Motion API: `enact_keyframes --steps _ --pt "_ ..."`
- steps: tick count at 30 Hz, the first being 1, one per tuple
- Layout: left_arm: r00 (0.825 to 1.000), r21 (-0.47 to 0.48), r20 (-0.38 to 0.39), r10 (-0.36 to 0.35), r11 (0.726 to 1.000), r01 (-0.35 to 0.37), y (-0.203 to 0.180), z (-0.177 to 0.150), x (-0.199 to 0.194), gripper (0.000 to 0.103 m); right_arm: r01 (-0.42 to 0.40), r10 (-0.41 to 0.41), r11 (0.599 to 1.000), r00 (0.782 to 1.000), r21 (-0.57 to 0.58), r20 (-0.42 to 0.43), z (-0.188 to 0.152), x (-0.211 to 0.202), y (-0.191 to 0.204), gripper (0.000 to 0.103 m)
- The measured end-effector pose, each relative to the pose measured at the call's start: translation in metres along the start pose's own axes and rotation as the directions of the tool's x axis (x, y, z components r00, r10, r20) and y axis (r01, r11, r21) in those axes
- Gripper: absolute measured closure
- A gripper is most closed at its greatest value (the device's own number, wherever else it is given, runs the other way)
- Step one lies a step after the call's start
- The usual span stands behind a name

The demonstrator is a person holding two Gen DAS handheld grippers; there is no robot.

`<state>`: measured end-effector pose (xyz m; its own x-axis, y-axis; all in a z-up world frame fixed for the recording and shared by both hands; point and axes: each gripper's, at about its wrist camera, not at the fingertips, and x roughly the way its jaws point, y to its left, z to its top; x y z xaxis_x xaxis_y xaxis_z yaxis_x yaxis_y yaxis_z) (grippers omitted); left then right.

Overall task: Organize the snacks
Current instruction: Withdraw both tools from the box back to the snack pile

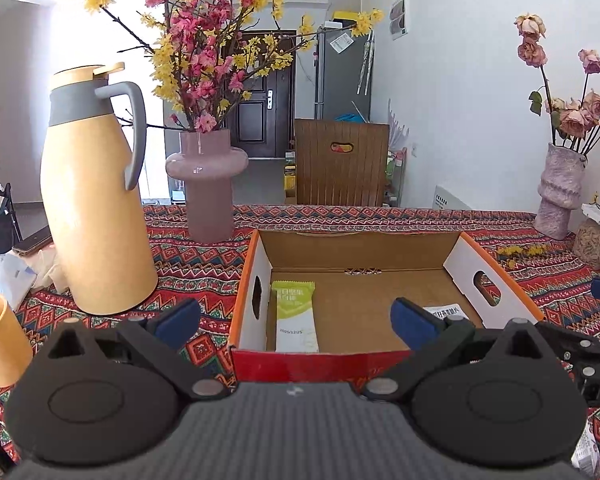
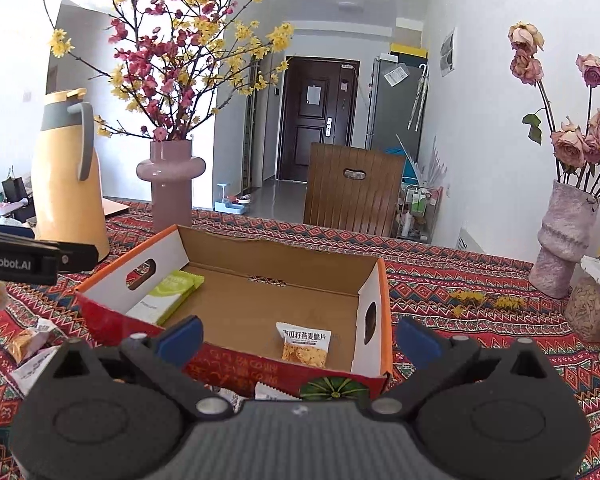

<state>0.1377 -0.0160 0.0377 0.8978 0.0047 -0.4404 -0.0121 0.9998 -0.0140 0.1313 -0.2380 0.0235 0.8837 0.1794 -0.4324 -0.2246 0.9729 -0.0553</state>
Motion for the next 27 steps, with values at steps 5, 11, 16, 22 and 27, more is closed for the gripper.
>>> enact_keyframes --steps 5,11,16,22,27 --pt "1.0 -0.01 -0.004 -0.006 1.0 0.006 0.008 -0.017 -0.017 0.0 -0.002 0.002 1.0 1.0 0.027 0.001 -0.018 -0.021 -0.002 0.0" --pt "1.0 -0.014 -0.016 0.003 1.0 -0.003 0.017 -0.039 -0.034 0.0 0.023 -0.023 0.998 1.0 0.057 -0.005 -0.037 -0.037 -0.006 0.0" --pt "0.999 -0.013 -0.042 0.011 1.0 -0.011 0.027 -0.064 -0.048 0.0 0.048 -0.046 0.993 0.999 0.104 -0.016 -0.051 -0.048 -0.014 0.0" --pt "0.998 -0.034 -0.063 0.021 0.999 -0.023 0.037 -0.079 -0.058 0.0 0.059 -0.053 0.985 0.998 0.16 -0.042 -0.073 -0.062 -0.018 0.0" --pt "0.998 -0.029 -0.062 0.012 0.999 -0.014 0.035 -0.085 -0.066 0.0 0.045 -0.037 0.982 0.998 0.183 -0.048 -0.087 -0.072 -0.015 0.0"
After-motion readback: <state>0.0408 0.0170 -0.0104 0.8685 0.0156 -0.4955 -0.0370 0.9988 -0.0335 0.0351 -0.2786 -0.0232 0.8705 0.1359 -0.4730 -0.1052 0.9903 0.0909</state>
